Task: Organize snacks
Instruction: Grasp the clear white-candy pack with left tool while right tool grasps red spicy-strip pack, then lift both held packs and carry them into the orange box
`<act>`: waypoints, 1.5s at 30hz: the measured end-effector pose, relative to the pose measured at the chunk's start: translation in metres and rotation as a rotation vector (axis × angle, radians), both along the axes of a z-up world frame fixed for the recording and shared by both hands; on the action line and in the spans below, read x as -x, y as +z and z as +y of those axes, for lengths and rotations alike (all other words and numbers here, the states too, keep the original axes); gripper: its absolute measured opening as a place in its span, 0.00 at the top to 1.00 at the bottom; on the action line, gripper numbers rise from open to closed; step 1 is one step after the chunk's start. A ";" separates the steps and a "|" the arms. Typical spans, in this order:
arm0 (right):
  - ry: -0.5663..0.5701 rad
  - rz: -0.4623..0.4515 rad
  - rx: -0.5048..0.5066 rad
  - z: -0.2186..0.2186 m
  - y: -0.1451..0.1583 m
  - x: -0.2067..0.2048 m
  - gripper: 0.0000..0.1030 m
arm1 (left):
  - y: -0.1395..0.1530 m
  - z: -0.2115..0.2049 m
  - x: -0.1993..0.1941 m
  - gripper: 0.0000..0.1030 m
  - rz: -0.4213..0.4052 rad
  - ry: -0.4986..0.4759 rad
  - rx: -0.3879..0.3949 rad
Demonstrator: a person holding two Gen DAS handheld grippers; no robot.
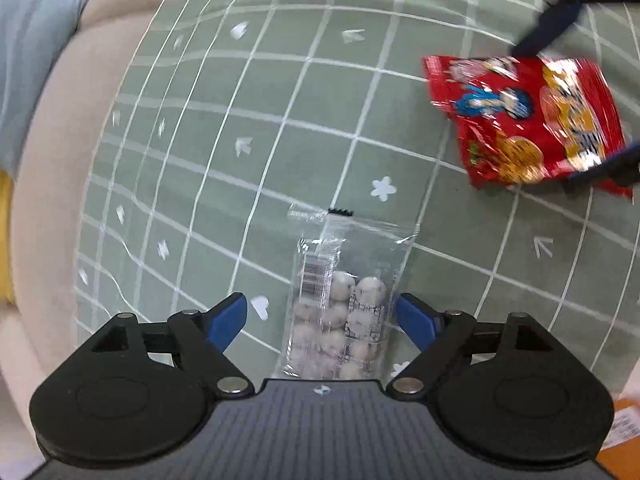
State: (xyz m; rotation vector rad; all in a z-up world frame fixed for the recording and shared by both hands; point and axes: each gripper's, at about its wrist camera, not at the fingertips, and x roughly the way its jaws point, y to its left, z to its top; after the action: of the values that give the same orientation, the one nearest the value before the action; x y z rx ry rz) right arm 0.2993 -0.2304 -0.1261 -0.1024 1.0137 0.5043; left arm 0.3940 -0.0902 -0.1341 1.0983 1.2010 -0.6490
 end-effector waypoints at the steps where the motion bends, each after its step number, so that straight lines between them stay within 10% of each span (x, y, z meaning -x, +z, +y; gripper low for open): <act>1: -0.002 0.001 0.000 0.000 0.000 0.000 0.31 | 0.000 0.004 -0.007 0.05 0.021 0.066 0.017; 7: -0.006 0.007 0.008 0.001 0.000 0.001 0.31 | 0.004 0.016 -0.016 0.28 0.061 0.317 0.087; 17: -0.051 0.043 0.050 0.001 0.003 0.008 0.31 | 0.002 0.000 0.019 0.28 0.131 0.604 0.129; 30: -0.059 0.046 0.046 0.001 -0.001 0.008 0.29 | -0.003 -0.018 0.071 0.15 0.045 0.222 0.173; 35: -0.053 0.040 0.040 0.000 -0.003 0.010 0.28 | -0.010 -0.009 0.062 0.11 0.088 0.269 0.188; 45: -0.075 0.057 0.054 0.002 -0.004 0.014 0.33 | -0.005 0.009 0.064 0.38 0.096 0.412 0.238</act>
State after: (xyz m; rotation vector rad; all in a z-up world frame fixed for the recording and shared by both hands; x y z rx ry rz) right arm 0.2857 -0.2282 -0.1306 -0.0981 1.0831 0.4140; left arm 0.3300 -0.0810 -0.1390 0.6013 1.3449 -0.5108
